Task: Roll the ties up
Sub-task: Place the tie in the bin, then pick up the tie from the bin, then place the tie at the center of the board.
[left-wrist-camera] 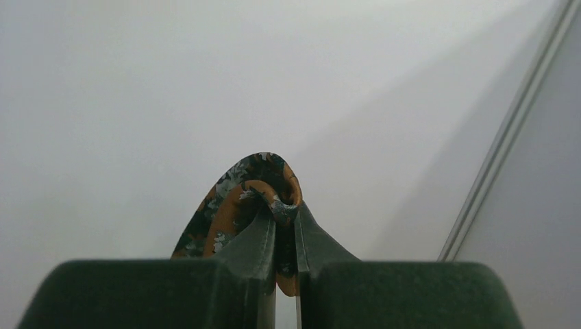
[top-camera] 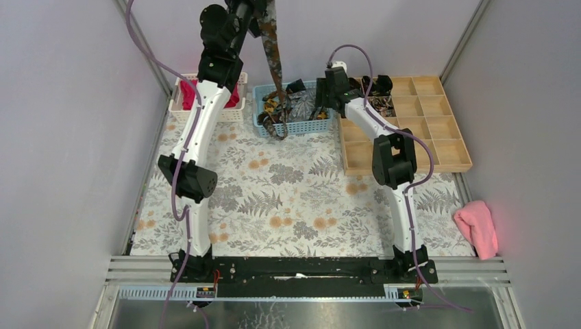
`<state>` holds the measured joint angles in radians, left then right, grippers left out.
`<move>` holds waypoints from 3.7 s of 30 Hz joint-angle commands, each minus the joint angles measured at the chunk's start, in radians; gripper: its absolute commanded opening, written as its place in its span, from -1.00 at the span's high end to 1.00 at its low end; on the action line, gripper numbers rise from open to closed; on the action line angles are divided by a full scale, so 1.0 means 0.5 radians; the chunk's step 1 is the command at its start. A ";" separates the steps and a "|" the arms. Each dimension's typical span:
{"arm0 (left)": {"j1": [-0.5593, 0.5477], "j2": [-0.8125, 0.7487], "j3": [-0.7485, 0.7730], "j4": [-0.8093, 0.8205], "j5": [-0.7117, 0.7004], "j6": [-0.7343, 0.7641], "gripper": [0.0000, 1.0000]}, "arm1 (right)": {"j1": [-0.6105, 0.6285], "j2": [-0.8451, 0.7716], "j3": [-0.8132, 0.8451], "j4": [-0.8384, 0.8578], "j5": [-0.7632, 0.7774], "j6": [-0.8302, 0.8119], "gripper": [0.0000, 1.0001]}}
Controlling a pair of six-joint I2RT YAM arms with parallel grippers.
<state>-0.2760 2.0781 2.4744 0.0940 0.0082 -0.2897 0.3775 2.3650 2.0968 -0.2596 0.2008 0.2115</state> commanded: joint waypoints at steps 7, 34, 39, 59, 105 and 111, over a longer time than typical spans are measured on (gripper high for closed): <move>0.005 0.181 0.077 0.637 -0.089 0.043 0.81 | -0.059 0.072 0.094 0.067 -0.033 -0.009 -0.42; 0.185 0.414 -0.459 0.922 -0.078 0.012 -0.23 | -0.057 0.246 0.354 0.196 -0.237 0.051 0.97; 0.190 0.340 -0.584 0.849 0.049 0.032 -0.61 | -0.058 0.095 0.228 0.279 -0.261 0.069 1.00; 0.172 -0.545 -1.526 0.697 0.154 -0.071 -0.78 | -0.022 -0.887 -0.288 0.448 -0.459 0.060 1.00; -1.054 -1.769 -2.434 -0.161 -0.554 0.128 -0.69 | 0.129 -2.645 0.339 -0.482 -0.663 -0.082 1.00; -1.132 -1.689 -2.385 -0.160 -0.608 0.160 -0.69 | 0.127 -2.642 0.269 -0.478 -0.599 -0.120 1.00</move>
<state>-0.8253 1.2201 1.2449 0.0269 -0.2527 -0.2398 0.4389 1.0061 2.2532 -0.4995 -0.1238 0.1768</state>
